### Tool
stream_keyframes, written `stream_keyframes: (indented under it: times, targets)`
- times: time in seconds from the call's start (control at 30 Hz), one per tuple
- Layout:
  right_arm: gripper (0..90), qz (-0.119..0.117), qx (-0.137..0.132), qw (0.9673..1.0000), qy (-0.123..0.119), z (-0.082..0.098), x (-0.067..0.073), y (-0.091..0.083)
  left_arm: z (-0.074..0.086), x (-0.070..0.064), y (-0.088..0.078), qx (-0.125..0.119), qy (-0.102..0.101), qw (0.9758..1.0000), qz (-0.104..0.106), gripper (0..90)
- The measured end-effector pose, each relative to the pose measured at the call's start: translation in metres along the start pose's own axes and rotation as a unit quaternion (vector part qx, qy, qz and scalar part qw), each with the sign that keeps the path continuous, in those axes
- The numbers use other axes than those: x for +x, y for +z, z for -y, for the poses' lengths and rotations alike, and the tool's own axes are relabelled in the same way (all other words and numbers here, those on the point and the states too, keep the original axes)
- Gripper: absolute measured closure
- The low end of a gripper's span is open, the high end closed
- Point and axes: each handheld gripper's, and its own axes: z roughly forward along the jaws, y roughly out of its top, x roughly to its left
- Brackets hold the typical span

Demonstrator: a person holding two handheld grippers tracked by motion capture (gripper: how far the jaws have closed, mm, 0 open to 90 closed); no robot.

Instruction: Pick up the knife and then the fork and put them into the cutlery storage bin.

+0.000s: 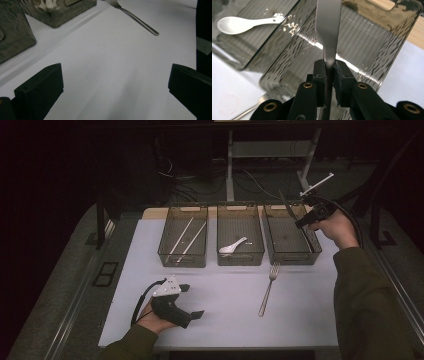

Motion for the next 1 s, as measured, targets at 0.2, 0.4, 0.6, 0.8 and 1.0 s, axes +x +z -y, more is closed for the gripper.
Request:
stream_keyframes:
  times: [0.2, 0.4, 0.6, 0.8, 1.0]
  targets:
    - [80.0, 0.011, -0.002, 0.9999, 0.011, -0.013, -0.01, 0.009, 0.0, 0.0, 0.0, -0.001, -0.002, 1.0, 0.002, 0.0]
    - [80.0, 0.027, 0.004, 0.9994, 0.021, -0.015, -0.019, 0.026, 0.0, 0.0, 0.0, 0.0, -0.001, 1.0, 0.004, 0.0]
    - [80.0, 0.025, 0.023, 0.9992, 0.021, -0.009, -0.021, 0.051, 0.0, 0.0, 0.0, 0.002, 0.003, 1.0, 0.005, 0.0]
    - [79.9, 0.022, 0.042, 0.9986, 0.026, -0.002, -0.02, 0.078, 0.0, 0.0, 0.001, 0.002, 0.003, 1.0, 0.007, 0.0]
    - [78.2, 0.022, 0.071, 0.9968, 0.03, 0.003, -0.02, 0.096, 0.0, -0.001, 0.001, 0.002, 0.004, 1.0, 0.007, 0.0]
